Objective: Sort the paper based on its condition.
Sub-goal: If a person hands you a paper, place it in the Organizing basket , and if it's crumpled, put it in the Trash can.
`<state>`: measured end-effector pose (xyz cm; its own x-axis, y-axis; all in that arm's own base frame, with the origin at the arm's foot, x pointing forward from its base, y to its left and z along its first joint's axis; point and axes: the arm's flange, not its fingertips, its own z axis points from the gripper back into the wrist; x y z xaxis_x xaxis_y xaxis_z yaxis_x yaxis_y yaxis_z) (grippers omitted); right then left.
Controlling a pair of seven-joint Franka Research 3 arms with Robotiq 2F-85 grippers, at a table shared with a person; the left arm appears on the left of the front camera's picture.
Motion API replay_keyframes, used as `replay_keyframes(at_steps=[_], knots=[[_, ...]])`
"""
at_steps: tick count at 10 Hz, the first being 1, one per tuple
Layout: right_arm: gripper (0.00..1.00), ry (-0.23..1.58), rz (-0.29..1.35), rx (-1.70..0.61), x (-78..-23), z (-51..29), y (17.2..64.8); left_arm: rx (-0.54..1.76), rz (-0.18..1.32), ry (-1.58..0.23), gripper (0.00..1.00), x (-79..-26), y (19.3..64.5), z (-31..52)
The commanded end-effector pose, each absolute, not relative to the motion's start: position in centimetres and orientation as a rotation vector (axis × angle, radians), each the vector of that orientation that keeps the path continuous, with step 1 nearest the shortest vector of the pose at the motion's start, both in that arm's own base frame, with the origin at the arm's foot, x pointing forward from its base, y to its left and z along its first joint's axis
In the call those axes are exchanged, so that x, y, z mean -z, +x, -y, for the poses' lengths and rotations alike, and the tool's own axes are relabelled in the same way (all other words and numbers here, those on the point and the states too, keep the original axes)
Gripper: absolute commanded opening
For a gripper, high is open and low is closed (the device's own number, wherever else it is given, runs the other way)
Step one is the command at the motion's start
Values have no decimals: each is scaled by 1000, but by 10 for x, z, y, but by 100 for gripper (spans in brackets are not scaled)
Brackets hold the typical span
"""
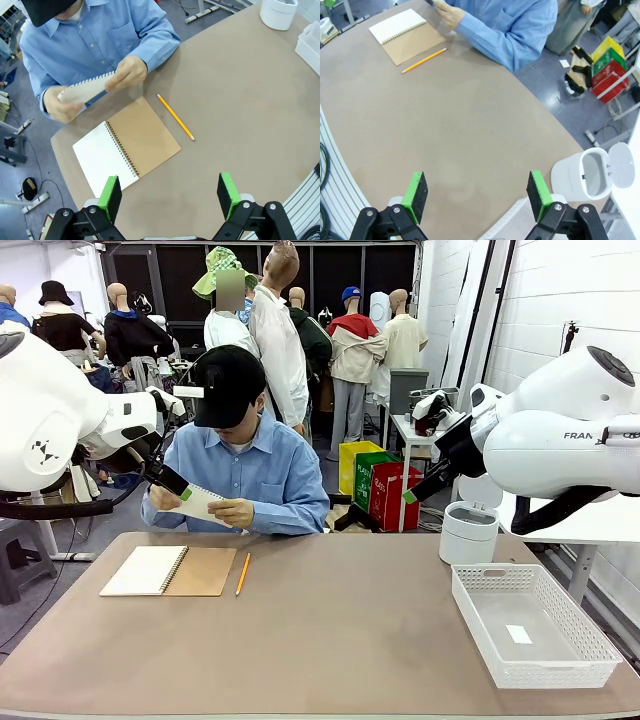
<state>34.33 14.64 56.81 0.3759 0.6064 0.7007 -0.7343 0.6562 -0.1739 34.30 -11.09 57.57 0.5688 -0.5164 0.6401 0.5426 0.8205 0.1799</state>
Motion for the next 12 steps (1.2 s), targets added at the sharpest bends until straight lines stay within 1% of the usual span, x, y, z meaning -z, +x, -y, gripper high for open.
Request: replay_keyframes(at_steps=[1, 12], knots=[[100, 170, 814, -870, -568, -146, 343, 621, 742, -37, 100, -577, 342, 110], [100, 170, 814, -870, -568, -146, 343, 621, 742, -37, 100, -577, 342, 110]])
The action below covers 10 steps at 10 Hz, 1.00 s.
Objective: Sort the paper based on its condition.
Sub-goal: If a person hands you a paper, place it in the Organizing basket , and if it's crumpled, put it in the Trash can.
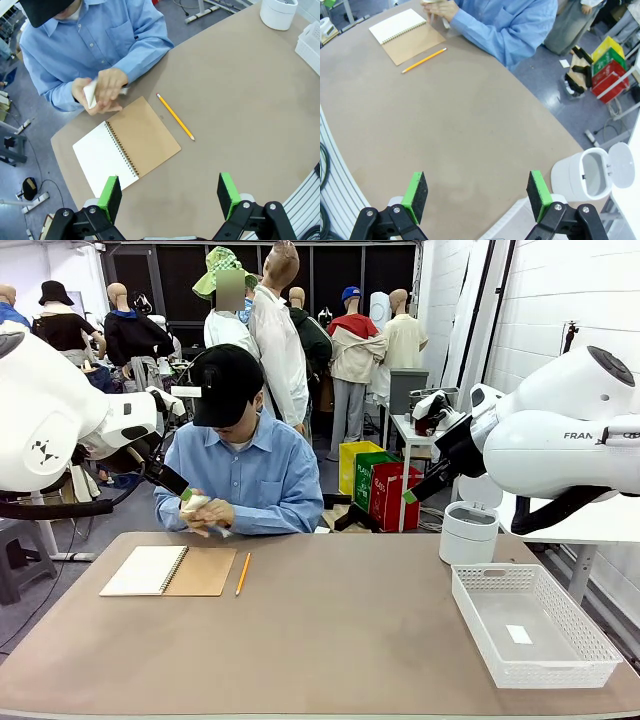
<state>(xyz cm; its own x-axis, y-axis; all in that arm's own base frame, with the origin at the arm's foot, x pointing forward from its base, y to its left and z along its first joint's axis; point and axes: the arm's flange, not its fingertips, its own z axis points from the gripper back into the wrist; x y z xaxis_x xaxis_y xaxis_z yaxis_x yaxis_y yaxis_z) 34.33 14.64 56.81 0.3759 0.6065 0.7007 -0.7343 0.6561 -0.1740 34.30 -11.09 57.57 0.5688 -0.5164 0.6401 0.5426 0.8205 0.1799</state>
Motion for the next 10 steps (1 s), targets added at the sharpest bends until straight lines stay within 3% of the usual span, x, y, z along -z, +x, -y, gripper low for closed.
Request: replay_keyframes(at_steps=[1, 10], knots=[[100, 170, 814, -870, -568, -146, 343, 621, 742, -37, 100, -577, 342, 110], [100, 170, 814, -870, -568, -146, 343, 621, 742, -37, 100, -577, 342, 110]])
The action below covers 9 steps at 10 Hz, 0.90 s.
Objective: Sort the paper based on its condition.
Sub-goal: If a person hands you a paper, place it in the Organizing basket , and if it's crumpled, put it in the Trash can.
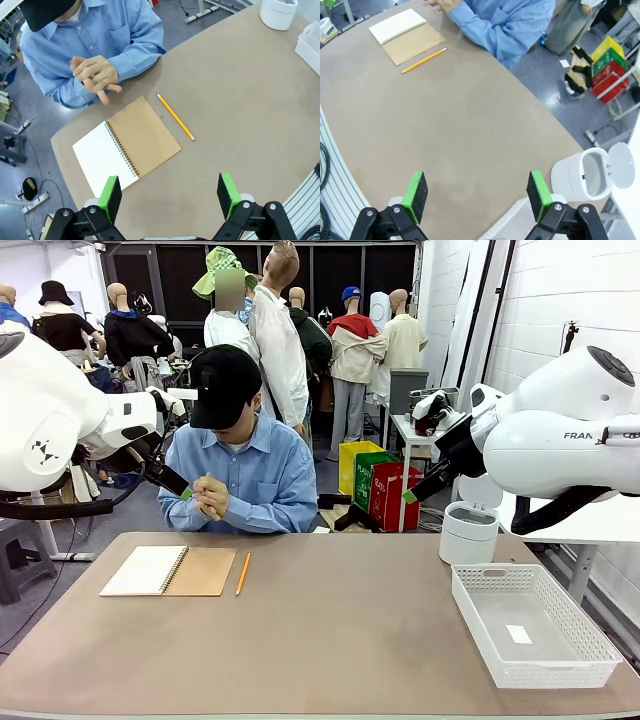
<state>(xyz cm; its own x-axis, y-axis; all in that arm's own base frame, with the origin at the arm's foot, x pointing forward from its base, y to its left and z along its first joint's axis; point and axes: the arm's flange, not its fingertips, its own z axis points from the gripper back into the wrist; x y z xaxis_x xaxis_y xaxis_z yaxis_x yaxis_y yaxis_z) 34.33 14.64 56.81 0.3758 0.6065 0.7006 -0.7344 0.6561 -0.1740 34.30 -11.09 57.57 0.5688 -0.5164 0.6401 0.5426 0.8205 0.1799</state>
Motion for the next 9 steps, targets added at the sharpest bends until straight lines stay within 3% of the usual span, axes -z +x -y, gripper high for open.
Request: replay_keyframes(at_steps=[1, 9], knots=[[100, 170, 814, -870, -568, -146, 343, 621, 742, -37, 100, -577, 342, 110], [100, 170, 814, -870, -568, -146, 343, 621, 742, -37, 100, -577, 342, 110]])
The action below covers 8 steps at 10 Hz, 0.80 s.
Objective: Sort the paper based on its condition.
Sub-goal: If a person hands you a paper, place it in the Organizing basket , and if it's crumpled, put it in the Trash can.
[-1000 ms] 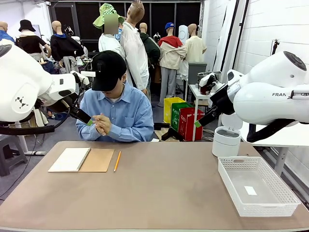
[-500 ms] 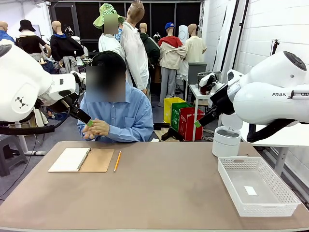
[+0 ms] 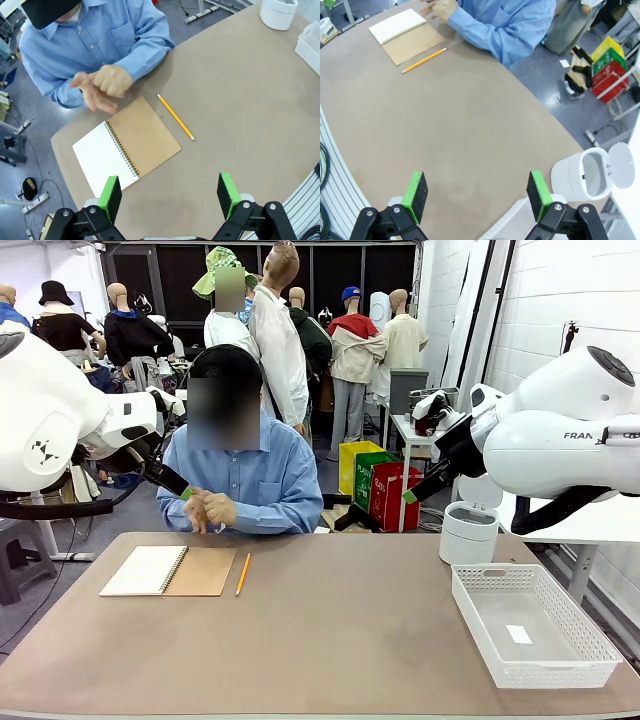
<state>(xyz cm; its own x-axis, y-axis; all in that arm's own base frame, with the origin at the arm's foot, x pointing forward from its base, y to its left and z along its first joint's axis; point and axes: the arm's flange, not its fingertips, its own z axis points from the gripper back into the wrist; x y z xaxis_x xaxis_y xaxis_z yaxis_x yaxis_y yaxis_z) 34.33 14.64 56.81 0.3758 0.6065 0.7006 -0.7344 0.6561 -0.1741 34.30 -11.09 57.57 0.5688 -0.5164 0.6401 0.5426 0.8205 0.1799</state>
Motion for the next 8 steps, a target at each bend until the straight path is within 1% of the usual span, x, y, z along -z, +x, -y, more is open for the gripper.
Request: replay_keyframes(at_steps=[1, 8], knots=[[100, 170, 814, -870, -568, -146, 343, 621, 742, -37, 100, -577, 342, 110], [100, 170, 814, -870, -568, -146, 343, 621, 742, -37, 100, -577, 342, 110]])
